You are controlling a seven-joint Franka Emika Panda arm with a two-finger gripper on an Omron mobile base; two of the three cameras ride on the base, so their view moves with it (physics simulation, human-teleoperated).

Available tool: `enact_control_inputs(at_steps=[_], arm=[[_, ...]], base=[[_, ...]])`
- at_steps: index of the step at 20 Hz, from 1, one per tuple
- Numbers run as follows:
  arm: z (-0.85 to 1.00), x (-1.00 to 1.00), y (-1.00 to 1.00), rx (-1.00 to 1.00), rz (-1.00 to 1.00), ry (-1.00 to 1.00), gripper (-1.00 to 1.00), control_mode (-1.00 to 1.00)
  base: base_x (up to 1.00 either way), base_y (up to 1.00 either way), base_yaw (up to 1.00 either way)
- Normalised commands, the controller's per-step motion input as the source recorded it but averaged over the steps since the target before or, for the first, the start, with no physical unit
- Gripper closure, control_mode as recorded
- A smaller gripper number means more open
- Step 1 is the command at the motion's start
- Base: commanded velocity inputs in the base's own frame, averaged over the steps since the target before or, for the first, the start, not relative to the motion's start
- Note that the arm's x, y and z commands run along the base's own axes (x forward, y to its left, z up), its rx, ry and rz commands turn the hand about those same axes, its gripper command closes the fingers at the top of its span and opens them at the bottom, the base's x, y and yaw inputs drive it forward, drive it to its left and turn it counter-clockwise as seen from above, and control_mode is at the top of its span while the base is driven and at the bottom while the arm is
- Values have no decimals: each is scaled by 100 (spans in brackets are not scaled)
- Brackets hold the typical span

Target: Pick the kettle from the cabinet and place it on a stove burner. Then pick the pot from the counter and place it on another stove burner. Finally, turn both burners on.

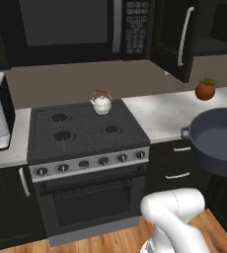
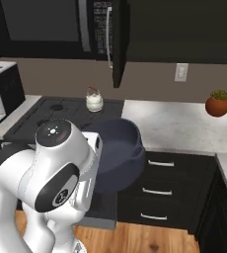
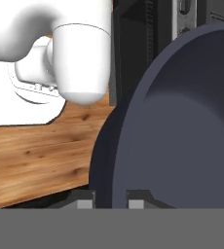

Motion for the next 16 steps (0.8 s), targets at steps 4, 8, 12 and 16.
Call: enact_control_inputs(at_steps=[4, 8, 12, 16], arm=[[0, 0, 0, 0, 0, 0, 100, 100], [0, 0, 0, 0, 0, 0, 100, 100], [0, 0, 0, 0, 0, 0, 100, 100], [0, 0, 0, 0, 0, 0, 100, 100]], base=[[-1, 78, -6], [0, 75, -7], [0, 61, -12], [12, 51, -19]])
